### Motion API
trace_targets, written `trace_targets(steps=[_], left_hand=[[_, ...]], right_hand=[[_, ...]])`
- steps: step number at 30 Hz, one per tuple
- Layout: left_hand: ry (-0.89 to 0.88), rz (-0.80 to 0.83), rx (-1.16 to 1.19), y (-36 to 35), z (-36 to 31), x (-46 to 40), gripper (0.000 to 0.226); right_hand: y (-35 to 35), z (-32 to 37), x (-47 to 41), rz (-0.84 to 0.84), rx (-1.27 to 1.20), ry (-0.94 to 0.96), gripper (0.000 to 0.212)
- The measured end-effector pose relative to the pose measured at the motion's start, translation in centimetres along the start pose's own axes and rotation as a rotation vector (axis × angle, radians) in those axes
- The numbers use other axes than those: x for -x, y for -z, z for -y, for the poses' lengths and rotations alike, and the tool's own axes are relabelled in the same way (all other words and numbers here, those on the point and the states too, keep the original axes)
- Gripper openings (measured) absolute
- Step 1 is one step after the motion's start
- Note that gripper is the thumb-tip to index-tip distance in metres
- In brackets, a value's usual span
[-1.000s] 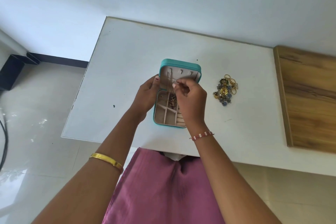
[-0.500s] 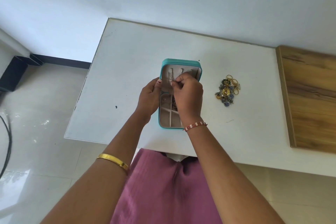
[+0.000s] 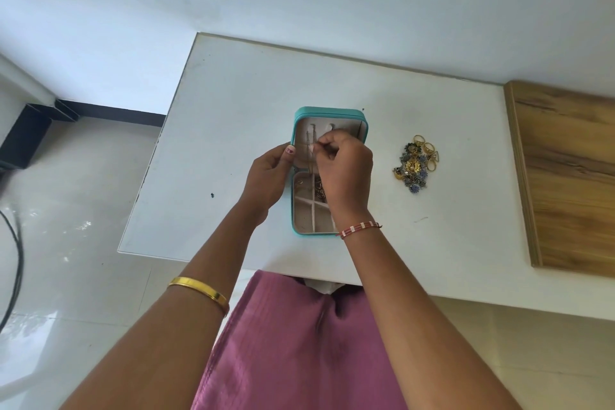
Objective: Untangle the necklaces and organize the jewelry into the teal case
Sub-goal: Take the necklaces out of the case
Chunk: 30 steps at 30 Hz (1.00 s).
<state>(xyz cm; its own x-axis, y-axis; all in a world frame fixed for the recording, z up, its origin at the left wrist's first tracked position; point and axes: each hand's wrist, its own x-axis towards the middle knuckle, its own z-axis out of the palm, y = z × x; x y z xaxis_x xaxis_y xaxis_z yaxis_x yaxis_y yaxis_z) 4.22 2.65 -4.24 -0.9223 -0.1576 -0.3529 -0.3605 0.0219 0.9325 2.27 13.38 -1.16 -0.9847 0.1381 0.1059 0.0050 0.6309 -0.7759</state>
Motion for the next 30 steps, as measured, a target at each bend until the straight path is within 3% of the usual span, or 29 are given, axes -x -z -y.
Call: trace_targets(steps=[9, 16, 22, 30], left_hand=[[-0.015, -0.002, 0.022, -0.1, 0.5, 0.0, 0.029], [-0.002, -0.013, 0.044, -0.1, 0.3, 0.1, 0.026], [-0.01, -0.002, 0.057, 0.0, 0.5, 0.1, 0.027], [-0.005, -0.006, 0.039, 0.1, 0.5, 0.1, 0.027]], right_hand=[[-0.2, 0.9, -0.4, 0.042, 0.069, -0.032, 0.011], [0.5, 1.1, 0.0, -0.035, -0.132, -0.052, 0.001], [0.5, 1.0, 0.1, -0.01, -0.239, -0.124, 0.007], [1.0, 1.0, -0.1, 0.089, -0.046, -0.15, 0.012]])
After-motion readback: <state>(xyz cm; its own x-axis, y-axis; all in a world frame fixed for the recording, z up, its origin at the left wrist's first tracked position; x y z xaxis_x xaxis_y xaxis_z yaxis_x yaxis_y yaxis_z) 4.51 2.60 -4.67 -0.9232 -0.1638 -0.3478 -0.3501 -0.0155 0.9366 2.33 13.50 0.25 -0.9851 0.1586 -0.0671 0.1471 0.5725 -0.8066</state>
